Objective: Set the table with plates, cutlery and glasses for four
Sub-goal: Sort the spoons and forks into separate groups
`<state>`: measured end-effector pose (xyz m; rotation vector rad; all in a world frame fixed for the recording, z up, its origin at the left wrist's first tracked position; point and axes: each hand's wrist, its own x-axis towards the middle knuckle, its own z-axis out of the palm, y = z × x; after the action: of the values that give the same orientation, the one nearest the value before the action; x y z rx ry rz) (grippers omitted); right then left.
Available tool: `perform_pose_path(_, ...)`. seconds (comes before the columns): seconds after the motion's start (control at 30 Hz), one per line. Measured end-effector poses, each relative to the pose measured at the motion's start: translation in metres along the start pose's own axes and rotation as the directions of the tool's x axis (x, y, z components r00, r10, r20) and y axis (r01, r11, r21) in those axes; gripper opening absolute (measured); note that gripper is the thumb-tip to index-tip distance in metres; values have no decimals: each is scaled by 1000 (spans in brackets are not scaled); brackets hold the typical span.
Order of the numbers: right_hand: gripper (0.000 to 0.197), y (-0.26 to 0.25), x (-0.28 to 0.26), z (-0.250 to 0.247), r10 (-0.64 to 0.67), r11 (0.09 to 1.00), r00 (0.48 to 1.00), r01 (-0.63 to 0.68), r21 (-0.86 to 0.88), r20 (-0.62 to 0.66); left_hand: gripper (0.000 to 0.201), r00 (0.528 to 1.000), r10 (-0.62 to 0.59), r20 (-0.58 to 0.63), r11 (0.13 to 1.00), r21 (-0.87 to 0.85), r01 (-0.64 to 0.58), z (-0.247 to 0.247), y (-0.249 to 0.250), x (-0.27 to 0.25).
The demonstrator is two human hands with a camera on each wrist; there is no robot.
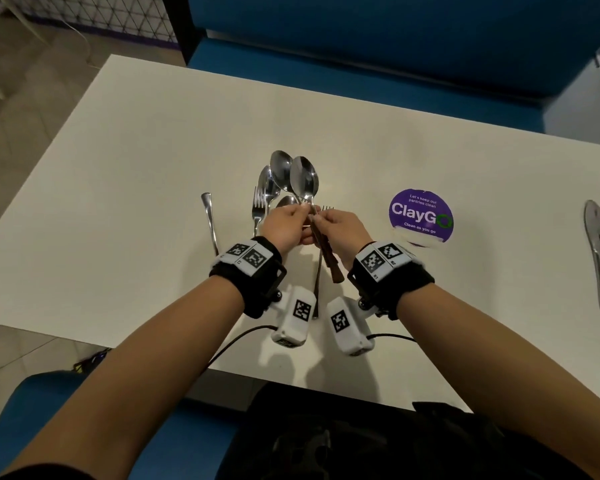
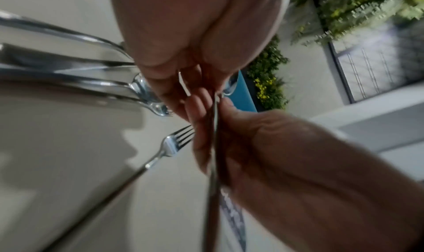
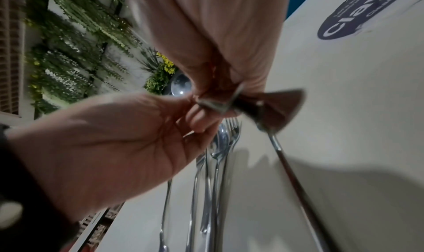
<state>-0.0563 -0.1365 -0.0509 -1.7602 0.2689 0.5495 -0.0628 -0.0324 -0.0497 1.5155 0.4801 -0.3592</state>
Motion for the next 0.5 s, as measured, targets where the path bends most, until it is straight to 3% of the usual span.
perform_pose_path(0.13,16,1,6,-13,-16,998,985,5,-64,-170,26,996,-75,-55,994,-84,70,-4,4,-1)
perform_pose_path(0.3,13,-13,1,0,21,989,1000,-24,147,15,32,1000,-26,-4,999,39,26,-5,-2,-11)
perform_pose_path(0.4,10,-19,2,14,20,997,1000,-21,78,13,34,999,-28,-19,999,-29,27,-9,-10,-16)
perform_pose_path(0.5,22,-19,9,23,-54,987,999,54,-151,-1,32,997,-72,-43,996,-55,69,-26,-13,-14)
